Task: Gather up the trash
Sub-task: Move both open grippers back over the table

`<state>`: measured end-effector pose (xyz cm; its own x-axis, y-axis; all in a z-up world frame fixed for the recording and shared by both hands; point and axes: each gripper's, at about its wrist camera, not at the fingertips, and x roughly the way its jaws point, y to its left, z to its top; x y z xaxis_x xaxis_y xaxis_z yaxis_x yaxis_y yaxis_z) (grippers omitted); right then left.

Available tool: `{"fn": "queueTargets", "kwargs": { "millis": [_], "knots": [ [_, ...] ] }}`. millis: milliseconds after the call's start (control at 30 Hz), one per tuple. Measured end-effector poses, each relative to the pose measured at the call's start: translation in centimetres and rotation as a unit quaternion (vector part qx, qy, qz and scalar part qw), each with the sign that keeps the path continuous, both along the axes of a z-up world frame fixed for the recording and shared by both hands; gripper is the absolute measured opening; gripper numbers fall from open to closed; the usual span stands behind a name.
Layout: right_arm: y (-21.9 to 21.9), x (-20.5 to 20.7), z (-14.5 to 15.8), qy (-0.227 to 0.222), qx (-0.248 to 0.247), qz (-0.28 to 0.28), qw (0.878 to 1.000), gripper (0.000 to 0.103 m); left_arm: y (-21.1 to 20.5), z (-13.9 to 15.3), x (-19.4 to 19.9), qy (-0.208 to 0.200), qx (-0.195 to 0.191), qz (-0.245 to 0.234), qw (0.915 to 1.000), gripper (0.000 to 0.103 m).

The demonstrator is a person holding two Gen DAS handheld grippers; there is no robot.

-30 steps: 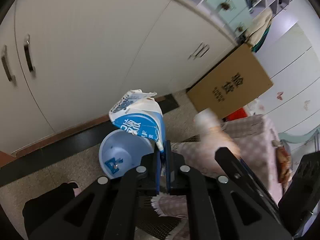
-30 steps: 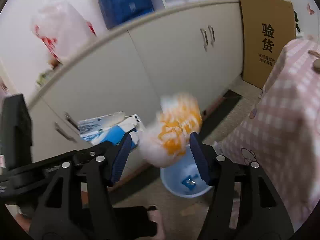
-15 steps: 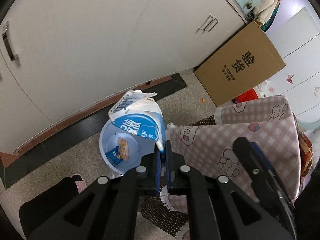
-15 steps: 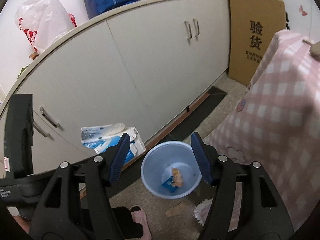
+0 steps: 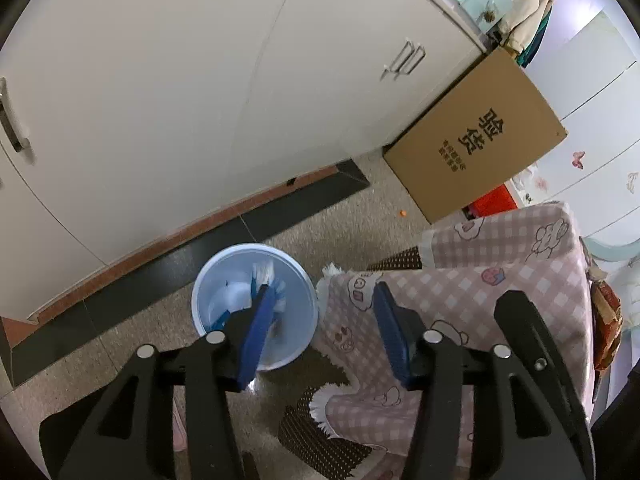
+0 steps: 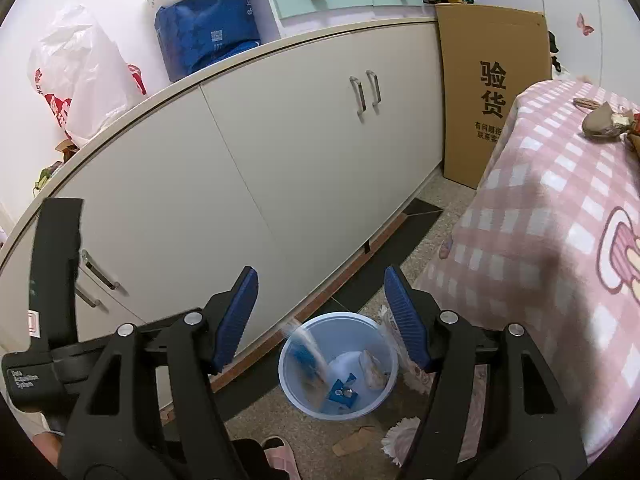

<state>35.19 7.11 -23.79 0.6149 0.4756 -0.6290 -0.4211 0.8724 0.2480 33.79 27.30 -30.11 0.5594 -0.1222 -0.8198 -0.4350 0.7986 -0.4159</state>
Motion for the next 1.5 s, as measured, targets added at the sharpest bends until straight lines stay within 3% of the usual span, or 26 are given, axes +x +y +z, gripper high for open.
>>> {"fn": "queueTargets", "kwargs": {
  "millis": [300,700,1000,1300,1500],
  "knots": [
    [-0.5,-1.9,2.2,-0.008,0.015,0.005,1.0,0.065,-0.2,3.3,-2.2,-0.022,0.006,0.001,0.9997,0.052],
    [-5.6,-7.3,9.9,-0.071,0.054,-0.014,0.996,0.067,-4.3,12.6,-7.2,-0.101,0.059,-0.016,0.993,0.062],
    [-16.3,-9.4,11.9,-0.085,0.07,-0.094,0.989,0.067,-14.1,16.3,-6.9,-0.135,0.095,-0.094,0.9818,0.07],
    [-31.7,-9.1,10.9,-0.054,0.05,-0.236,0.969,0.068,-28.6,16.8,-3.1,-0.138,0.138,-0.233,0.9527,0.072],
    [-37.5,-7.8,9.1,-0.027,0.02,-0.273,0.961,0.068,-34.7,15.6,-0.6,-0.131,0.11,-0.282,0.9441,0.072]
  ]
}}
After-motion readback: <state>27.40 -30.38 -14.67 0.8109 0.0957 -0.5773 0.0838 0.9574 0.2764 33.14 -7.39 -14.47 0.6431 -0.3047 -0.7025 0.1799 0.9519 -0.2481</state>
